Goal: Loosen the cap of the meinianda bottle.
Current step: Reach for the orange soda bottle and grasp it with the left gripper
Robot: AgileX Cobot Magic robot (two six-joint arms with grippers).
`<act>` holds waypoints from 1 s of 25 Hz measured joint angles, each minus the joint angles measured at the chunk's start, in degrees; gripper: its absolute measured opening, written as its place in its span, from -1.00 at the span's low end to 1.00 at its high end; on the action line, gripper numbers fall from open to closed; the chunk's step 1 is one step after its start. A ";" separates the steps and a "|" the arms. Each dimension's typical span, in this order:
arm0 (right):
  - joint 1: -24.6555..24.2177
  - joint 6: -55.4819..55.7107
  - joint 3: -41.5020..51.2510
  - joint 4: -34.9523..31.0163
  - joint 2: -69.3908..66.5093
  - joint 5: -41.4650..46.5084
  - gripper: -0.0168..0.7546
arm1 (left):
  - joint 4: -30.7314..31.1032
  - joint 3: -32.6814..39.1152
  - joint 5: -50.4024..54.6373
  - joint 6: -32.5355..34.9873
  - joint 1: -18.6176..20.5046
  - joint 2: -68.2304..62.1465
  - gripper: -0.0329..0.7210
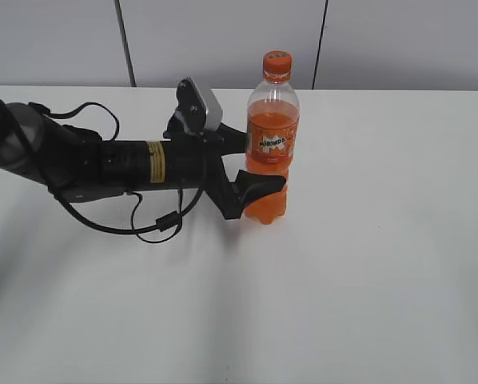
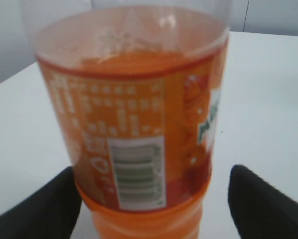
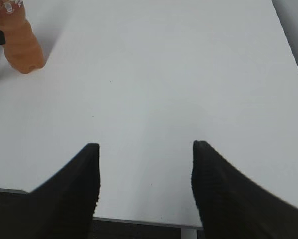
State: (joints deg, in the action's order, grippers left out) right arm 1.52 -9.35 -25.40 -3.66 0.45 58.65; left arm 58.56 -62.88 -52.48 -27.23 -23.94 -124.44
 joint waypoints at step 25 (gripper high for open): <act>0.00 0.00 -0.37 0.00 0.00 0.23 0.19 | -1.14 -4.27 0.47 -0.74 -1.53 -3.14 0.20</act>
State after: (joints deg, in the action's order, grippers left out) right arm 1.52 -9.35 -25.77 -3.66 0.45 58.88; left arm 57.41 -67.15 -52.01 -27.96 -25.47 -127.57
